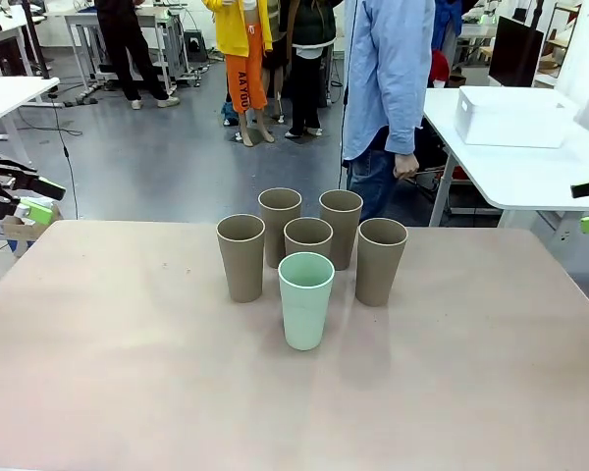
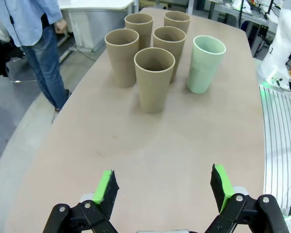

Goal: Stack the cups and store them in the basket.
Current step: Pick up two Reusable plastic cups , one in each hand.

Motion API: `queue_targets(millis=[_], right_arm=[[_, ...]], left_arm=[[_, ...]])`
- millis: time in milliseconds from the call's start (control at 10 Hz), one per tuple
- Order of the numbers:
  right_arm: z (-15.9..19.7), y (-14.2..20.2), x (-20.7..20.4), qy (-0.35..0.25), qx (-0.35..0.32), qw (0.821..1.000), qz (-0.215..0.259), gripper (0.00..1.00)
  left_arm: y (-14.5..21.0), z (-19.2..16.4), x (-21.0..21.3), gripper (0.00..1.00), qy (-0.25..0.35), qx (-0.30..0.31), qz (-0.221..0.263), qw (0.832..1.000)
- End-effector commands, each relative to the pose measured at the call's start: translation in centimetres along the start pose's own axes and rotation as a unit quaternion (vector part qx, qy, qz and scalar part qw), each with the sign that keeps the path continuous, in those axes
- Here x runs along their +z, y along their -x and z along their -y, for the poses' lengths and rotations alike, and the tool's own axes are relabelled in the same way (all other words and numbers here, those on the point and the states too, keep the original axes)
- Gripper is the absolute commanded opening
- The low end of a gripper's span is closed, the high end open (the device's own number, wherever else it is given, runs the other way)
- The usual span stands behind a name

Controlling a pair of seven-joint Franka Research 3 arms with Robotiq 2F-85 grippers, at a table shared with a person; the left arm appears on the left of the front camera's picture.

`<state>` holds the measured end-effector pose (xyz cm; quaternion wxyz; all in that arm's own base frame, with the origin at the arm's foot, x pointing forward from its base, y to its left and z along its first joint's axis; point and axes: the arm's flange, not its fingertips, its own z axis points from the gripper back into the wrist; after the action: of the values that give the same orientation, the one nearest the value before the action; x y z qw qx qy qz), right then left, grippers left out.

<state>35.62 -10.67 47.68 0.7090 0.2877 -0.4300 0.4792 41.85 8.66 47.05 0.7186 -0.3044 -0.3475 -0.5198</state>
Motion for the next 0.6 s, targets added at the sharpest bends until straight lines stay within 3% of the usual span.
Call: queue_targets(millis=[0, 500], right_arm=[[0.35, 0.03, -0.01, 0.001, 0.015, 1.0, 0.015, 1.0], [0.35, 0.03, -0.01, 0.001, 0.015, 1.0, 0.015, 1.0]], left_arm=[[0.0, 0.01, 0.16, 1.0, 0.001, -0.009, 0.012, 1.0], [0.0, 0.01, 0.16, 1.0, 0.001, -0.009, 0.012, 1.0]])
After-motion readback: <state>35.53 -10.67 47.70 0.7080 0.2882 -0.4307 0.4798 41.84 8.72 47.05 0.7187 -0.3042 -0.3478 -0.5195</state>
